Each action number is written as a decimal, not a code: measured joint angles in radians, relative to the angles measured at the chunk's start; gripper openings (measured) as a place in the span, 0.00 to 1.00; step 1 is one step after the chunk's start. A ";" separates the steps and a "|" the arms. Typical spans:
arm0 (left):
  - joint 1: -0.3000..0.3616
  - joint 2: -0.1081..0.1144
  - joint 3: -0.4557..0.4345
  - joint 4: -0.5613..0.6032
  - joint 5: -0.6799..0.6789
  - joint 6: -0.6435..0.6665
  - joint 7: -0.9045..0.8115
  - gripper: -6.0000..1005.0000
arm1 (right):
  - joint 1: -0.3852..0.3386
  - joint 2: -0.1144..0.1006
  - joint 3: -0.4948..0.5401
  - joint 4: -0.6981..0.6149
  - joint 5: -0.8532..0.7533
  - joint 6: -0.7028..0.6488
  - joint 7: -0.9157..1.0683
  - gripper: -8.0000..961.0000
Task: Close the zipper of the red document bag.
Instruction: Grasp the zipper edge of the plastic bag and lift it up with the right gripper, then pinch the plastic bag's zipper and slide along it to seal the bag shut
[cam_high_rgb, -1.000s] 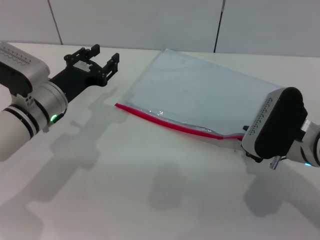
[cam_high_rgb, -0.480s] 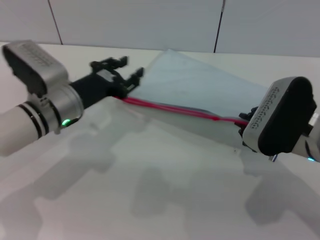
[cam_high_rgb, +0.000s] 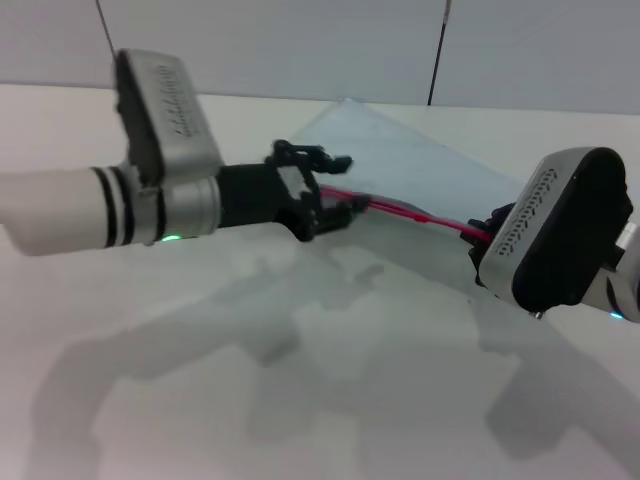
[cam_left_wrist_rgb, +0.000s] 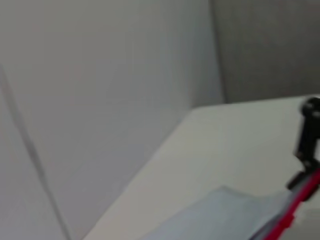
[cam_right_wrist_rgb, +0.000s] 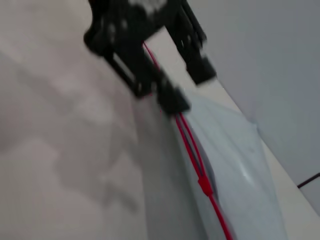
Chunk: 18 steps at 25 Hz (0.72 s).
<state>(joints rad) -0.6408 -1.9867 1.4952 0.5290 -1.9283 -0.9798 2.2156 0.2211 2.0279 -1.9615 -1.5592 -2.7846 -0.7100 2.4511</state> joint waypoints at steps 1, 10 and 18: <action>0.000 -0.003 0.000 0.028 0.048 0.003 -0.018 0.52 | -0.001 0.000 0.000 -0.004 0.001 0.000 0.000 0.08; 0.011 -0.038 -0.003 0.204 0.274 0.014 -0.095 0.52 | -0.003 0.000 -0.004 -0.015 0.005 0.001 0.000 0.06; 0.008 -0.042 0.023 0.234 0.317 0.029 -0.097 0.52 | -0.003 0.000 -0.005 -0.028 0.007 0.001 0.002 0.06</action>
<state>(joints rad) -0.6325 -2.0286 1.5178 0.7628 -1.6108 -0.9505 2.1186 0.2176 2.0279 -1.9667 -1.5870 -2.7780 -0.7089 2.4526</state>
